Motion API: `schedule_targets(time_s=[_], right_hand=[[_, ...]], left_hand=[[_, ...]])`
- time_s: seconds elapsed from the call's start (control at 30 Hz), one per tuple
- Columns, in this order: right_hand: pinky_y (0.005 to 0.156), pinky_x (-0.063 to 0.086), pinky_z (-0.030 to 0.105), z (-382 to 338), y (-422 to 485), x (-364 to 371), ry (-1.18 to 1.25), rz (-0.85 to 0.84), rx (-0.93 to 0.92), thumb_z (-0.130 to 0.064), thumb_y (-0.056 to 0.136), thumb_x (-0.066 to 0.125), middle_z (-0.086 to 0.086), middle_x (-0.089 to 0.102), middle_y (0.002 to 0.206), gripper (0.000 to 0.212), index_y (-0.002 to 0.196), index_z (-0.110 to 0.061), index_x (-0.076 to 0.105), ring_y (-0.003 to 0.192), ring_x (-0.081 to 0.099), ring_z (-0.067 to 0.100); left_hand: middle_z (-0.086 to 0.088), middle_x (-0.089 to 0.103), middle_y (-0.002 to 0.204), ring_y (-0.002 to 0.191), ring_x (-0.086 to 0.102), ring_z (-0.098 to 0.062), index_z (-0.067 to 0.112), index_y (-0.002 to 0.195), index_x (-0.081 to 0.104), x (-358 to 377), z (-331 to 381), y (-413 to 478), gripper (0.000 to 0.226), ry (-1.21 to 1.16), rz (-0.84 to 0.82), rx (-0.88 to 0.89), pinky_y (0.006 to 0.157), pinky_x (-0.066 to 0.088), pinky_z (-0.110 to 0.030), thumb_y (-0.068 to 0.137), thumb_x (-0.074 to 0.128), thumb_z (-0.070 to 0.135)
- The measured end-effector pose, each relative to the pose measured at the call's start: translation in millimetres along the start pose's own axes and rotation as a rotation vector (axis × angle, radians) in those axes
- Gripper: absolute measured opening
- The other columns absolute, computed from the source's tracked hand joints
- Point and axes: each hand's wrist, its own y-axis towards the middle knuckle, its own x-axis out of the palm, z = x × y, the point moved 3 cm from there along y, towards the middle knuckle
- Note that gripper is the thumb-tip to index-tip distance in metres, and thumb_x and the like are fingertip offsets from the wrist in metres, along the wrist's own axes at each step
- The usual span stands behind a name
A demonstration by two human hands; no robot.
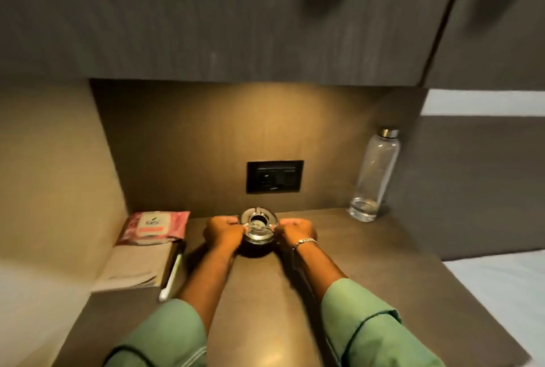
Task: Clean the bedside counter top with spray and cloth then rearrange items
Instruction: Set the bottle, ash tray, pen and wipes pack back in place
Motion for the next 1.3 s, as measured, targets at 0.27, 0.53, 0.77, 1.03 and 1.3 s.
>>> schedule_targets(time_s=[0.27,0.53,0.77,1.03,1.3], right_hand=[[0.053,0.057,0.029,23,66,-111,0.152,0.152,0.107,0.008,0.066,0.078,0.016,0.075,0.076,0.014,0.069,-0.005,0.074,0.07,0.072,0.026],[0.051,0.056,0.028,27,115,-130,0.13,0.103,0.084,0.008,0.069,0.078,0.02,0.072,0.085,0.014,0.079,0.002,0.069,0.081,0.07,0.031],[0.052,0.058,0.027,33,125,-126,0.103,0.104,0.049,0.003,0.069,0.082,0.019,0.073,0.084,0.015,0.077,0.0,0.07,0.076,0.071,0.028],[0.079,0.057,0.041,17,43,-76,-0.265,0.255,-0.198,-0.021,0.07,0.083,0.013,0.076,0.08,0.011,0.07,-0.013,0.075,0.077,0.069,0.031],[0.065,0.058,0.046,26,-80,131,-0.115,-0.376,-0.007,0.0,0.077,0.076,0.023,0.069,0.076,0.032,0.056,-0.011,0.054,0.072,0.071,0.034]], left_hand=[[0.002,0.061,0.059,0.057,0.054,-0.013,0.016,0.055,0.064,139,10,-6,0.019,-0.051,-0.114,-0.095,0.059,0.039,-0.025,0.073,0.067,0.014],[0.002,0.074,0.083,0.077,0.069,-0.017,0.022,0.076,0.074,183,6,0,0.02,-0.164,-0.132,-0.109,0.072,0.058,-0.03,0.071,0.069,0.004],[0.004,0.073,0.078,0.083,0.068,-0.015,0.022,0.072,0.073,179,4,0,0.018,-0.073,-0.183,-0.044,0.084,0.057,-0.035,0.072,0.07,0.004],[-0.01,0.075,0.098,0.097,0.068,-0.024,0.01,0.09,0.075,69,2,-4,0.019,0.0,0.002,0.081,0.084,0.05,-0.027,0.075,0.064,0.004],[-0.015,0.07,0.111,0.107,0.063,-0.033,0.007,0.101,0.072,-135,-57,17,0.026,0.278,0.316,0.181,0.09,0.046,-0.03,0.081,0.057,0.0]])
